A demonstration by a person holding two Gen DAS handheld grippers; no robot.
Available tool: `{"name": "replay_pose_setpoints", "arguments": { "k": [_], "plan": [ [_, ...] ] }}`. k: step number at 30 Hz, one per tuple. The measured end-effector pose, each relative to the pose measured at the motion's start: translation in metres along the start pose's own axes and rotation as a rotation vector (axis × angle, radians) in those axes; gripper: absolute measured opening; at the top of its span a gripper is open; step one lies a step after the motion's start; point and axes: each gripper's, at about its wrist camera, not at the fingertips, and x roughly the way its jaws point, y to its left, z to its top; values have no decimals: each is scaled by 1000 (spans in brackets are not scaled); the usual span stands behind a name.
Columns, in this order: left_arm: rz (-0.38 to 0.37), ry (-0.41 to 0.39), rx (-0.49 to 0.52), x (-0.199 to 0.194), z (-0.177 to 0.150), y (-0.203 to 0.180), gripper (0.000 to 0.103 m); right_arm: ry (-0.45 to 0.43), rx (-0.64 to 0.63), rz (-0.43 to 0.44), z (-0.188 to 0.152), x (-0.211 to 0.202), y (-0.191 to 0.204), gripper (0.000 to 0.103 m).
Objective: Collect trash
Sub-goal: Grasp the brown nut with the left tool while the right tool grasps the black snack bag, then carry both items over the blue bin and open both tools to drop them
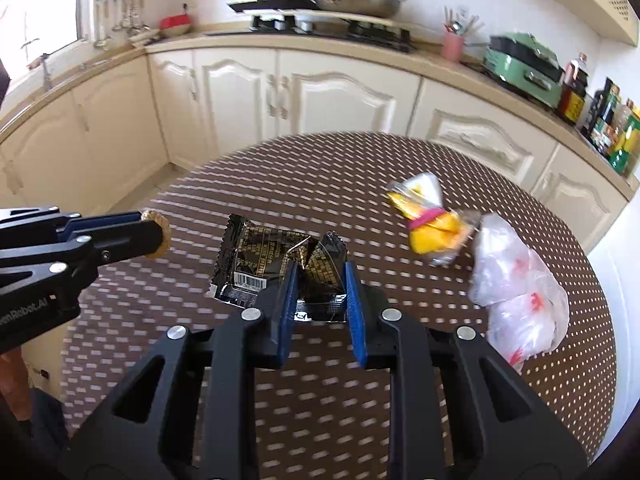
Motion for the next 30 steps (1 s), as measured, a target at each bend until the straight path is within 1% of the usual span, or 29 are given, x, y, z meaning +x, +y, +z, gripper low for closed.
{"name": "replay_pose_setpoints", "arguments": {
  "k": [4,6,8,10,13,16,21,24,27,30],
  "plan": [
    [12,-33,-50,-35,-11,32,15,-46,-30,49,10,-25,37,20],
    [20,-46,-80,-54,-18,54,15,-59,-52,76,15,-34,57,20],
    [44,-58,-115,-72,-28,78,15,-74,-79,107,20,-41,84,20],
    [57,-66,-146,-86,-37,100,15,-82,-106,146,23,-44,113,20],
    [97,-76,-208,-110,-60,143,15,-77,-147,210,24,-43,161,20],
    [132,-69,-265,-121,-84,183,15,-55,-186,271,20,-33,208,20],
    [197,-30,-358,-120,-131,244,15,28,-240,362,-1,3,285,20],
    [237,6,-413,-108,-162,278,15,91,-252,400,-18,32,319,20],
    [251,55,-468,-88,-191,308,15,156,-269,420,-35,63,348,20],
    [270,114,-516,-61,-218,335,15,209,-282,423,-49,90,367,20]
  ]
}}
